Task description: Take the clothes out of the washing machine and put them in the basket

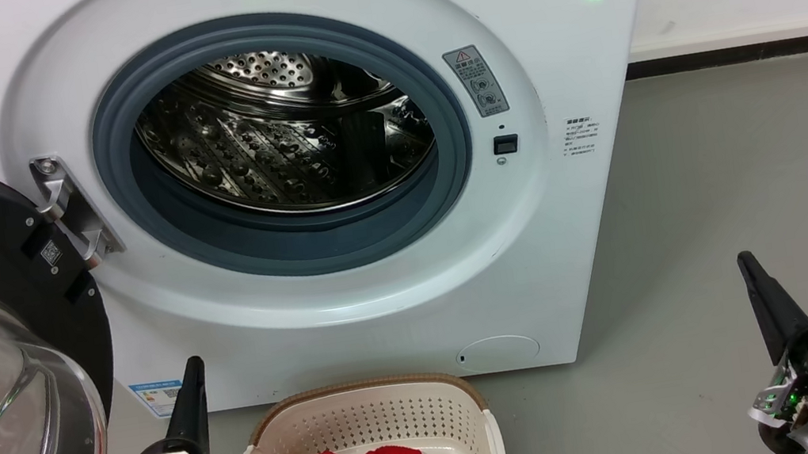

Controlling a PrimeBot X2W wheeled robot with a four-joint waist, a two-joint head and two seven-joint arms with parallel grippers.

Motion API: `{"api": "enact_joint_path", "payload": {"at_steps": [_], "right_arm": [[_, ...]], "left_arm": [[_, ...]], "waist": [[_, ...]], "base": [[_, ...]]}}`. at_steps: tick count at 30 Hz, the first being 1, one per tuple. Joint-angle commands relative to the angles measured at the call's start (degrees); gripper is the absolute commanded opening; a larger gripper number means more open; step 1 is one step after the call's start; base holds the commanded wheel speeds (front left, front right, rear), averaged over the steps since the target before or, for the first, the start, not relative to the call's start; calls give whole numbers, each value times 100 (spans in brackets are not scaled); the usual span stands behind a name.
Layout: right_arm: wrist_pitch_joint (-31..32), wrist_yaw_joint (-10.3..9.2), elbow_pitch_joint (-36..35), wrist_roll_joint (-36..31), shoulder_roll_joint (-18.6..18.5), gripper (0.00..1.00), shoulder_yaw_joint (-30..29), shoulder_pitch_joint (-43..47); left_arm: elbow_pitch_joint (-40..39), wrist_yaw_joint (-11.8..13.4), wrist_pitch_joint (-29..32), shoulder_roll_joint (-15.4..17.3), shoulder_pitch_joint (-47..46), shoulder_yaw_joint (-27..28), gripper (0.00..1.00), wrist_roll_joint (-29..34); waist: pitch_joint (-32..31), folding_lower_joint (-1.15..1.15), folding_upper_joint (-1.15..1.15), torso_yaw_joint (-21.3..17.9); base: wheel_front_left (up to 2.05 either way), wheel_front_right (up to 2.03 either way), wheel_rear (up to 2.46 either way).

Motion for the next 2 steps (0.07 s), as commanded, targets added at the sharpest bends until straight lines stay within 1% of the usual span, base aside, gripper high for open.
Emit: {"api": "enact_joint_path", "payload": {"at_steps": [1,2], "right_arm": [[34,0,13,88,5,0,-15,-95],[39,0,21,127,7,0,-24,-102]], "left_arm": [[11,-50,37,-6,-94,27,0,-76],[18,-43,46,-8,-101,30,0,-116]], "waist": [[1,0,0,0],[2,0,0,1]], "base": [[0,0,0],[0,0,0]]}}
